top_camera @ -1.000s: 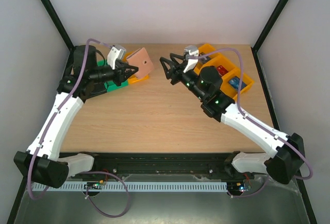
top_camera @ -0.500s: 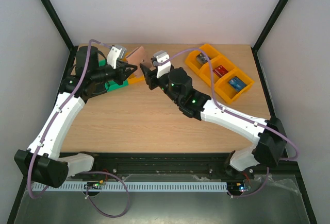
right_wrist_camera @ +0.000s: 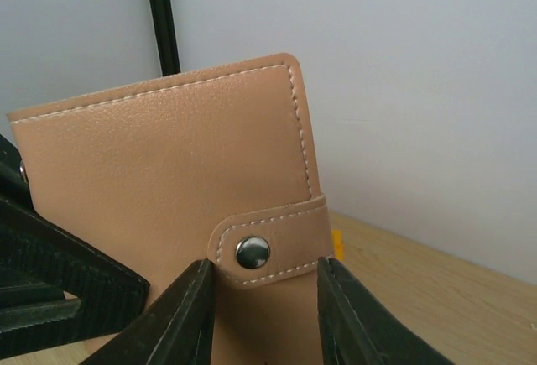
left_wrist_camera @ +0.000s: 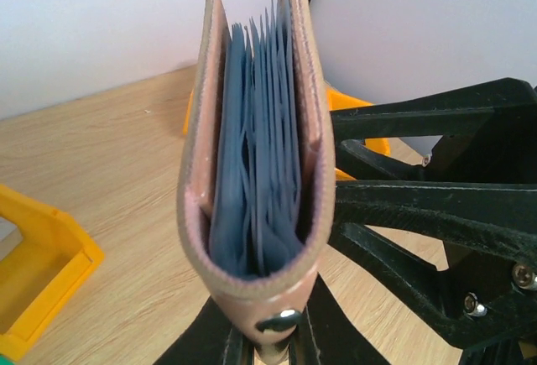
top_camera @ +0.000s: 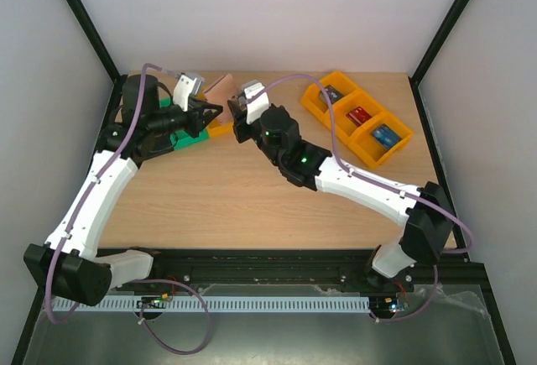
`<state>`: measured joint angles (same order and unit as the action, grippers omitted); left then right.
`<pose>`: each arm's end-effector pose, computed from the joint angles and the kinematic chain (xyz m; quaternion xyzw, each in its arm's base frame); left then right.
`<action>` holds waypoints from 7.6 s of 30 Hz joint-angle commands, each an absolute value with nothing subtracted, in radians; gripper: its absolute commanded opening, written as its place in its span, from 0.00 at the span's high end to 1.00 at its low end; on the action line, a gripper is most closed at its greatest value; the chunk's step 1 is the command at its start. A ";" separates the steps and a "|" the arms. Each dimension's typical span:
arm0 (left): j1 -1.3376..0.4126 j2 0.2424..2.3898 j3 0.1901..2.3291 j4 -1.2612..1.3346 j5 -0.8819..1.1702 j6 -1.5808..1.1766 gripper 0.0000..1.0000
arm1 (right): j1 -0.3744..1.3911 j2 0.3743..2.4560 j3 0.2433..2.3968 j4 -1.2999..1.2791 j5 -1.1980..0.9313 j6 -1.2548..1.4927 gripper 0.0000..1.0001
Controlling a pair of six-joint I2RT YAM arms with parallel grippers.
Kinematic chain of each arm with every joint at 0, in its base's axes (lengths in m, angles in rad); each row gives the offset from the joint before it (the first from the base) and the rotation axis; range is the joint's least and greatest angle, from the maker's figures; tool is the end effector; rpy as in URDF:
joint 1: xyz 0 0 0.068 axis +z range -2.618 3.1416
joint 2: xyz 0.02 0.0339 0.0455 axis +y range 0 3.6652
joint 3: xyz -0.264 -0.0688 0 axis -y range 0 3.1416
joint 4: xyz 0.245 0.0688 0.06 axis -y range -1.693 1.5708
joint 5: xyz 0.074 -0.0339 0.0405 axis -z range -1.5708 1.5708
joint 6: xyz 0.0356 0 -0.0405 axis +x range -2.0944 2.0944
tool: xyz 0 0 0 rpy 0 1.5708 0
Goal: Take the credit cards out of the card holder
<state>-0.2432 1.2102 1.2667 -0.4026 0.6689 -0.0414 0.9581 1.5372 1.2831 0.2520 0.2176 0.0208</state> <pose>0.2509 -0.0850 0.3997 0.2656 0.7500 -0.3429 0.4994 0.2203 0.3000 0.3736 -0.2494 0.6624 0.2623 0.6559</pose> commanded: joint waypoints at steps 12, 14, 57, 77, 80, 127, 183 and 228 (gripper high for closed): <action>-0.250 1.181 1.234 -0.378 0.726 -0.040 0.98 | 0.955 1.594 1.424 0.121 0.291 -0.022 0.76; -0.250 1.178 1.233 -0.378 0.720 -0.040 0.98 | 0.947 1.582 1.400 0.124 0.262 0.003 0.76; -0.213 1.204 1.407 -0.902 0.720 0.457 0.98 | 0.684 1.255 1.071 0.176 -0.648 0.001 0.35; -0.197 1.154 1.485 -1.266 0.972 0.894 0.98 | 0.670 1.330 1.182 0.056 -0.866 -0.016 0.37; -0.185 1.149 1.475 -1.275 1.000 0.919 0.98 | 0.670 1.329 1.180 0.049 -0.886 -0.013 0.37; -0.134 1.149 1.216 -0.641 0.591 0.303 0.01 | 0.877 1.433 1.272 0.018 0.086 0.396 0.98; -0.068 1.170 1.197 -0.525 0.335 0.205 0.01 | 0.878 1.453 1.210 0.140 -0.169 0.363 0.99; -0.048 1.130 1.233 -0.797 1.079 0.459 0.98 | 0.824 1.314 1.143 0.112 -0.575 0.097 0.34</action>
